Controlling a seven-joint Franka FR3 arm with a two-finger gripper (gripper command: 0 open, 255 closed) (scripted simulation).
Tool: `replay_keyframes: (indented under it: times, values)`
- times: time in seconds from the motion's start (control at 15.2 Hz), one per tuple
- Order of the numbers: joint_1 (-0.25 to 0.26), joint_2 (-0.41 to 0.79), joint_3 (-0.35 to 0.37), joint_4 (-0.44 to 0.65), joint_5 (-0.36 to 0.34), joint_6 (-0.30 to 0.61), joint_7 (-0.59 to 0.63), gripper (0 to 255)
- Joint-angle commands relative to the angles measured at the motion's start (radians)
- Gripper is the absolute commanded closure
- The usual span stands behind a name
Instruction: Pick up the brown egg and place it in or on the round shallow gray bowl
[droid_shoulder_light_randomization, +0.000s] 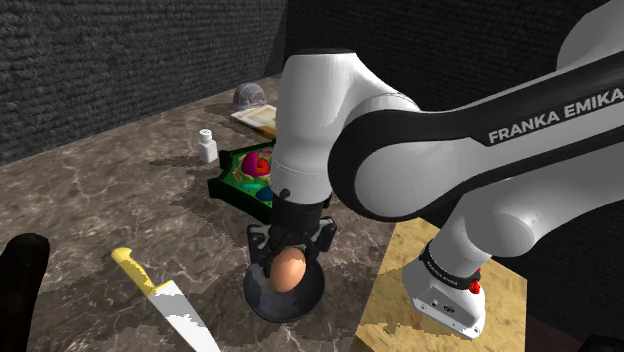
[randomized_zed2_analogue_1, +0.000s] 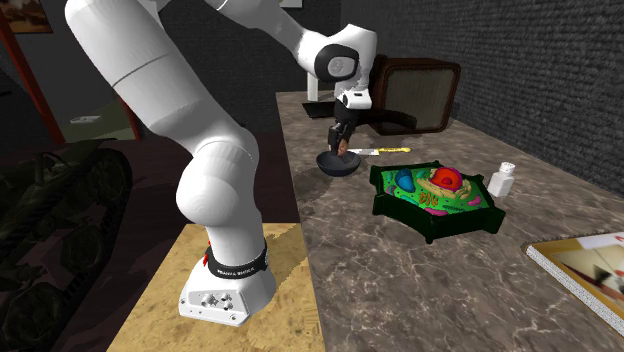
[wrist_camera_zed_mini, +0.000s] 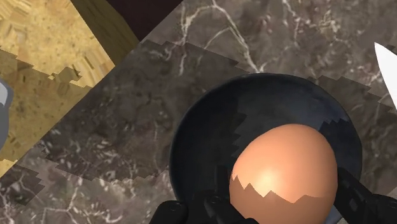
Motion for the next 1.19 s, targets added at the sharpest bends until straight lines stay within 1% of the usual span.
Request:
replay_keyframes:
  times: [0.0, 0.46, 0.53, 0.86, 1.12]
  values:
    - [-0.004, 0.014, 0.009, -0.011, 0.002, 0.025, -0.005, 255]
    - [-0.004, 0.014, 0.009, -0.011, 0.002, 0.025, -0.005, 255]
    - [-0.004, 0.014, 0.009, -0.011, 0.002, 0.025, -0.005, 0]
    - [-0.004, 0.014, 0.009, -0.011, 0.002, 0.025, -0.005, 0]
    - [0.0, -0.062, -0.066, 0.058, -0.026, -0.126, -0.005, 0]
